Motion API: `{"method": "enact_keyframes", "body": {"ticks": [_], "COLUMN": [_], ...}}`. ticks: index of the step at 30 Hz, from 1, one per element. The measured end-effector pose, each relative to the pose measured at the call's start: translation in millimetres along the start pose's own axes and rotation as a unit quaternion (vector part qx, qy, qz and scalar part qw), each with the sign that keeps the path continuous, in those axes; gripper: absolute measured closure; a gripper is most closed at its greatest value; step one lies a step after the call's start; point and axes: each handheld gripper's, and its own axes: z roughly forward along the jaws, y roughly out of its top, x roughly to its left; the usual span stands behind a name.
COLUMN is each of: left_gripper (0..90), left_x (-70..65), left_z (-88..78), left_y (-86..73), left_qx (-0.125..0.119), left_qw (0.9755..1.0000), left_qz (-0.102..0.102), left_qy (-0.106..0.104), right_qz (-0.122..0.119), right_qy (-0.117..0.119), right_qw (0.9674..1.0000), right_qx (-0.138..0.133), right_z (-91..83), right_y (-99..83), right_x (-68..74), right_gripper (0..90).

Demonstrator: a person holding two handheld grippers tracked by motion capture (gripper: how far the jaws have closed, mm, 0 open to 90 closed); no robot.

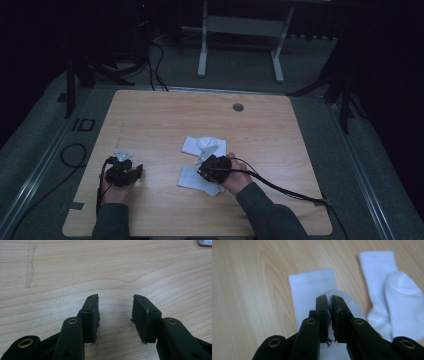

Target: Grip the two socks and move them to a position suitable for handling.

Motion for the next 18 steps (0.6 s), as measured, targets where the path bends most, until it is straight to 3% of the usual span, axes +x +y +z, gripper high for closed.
{"method": "enact_keyframes", "body": {"ticks": [7,18], "left_gripper": [56.8,56.8], "left_x": [-1.3,-0.9], "left_z": [-0.3,-1.0], "left_y": [0.6,0.7], "left_qx": [0.001,-0.001], "left_qw": [1.0000,1.0000], "left_qz": [0.003,0.003], "left_qy": [-0.001,0.000], "right_qz": [0.022,0.085], "right_qy": [-0.020,-0.044], "right_qw": [0.9996,0.9954], "right_qx": [0.002,0.008], "right_z": [-16.4,-37.7], "right_y": [-24.6,-74.7], "right_x": [-13.8,-32.7], "right_gripper": [83.6,82.8]}}
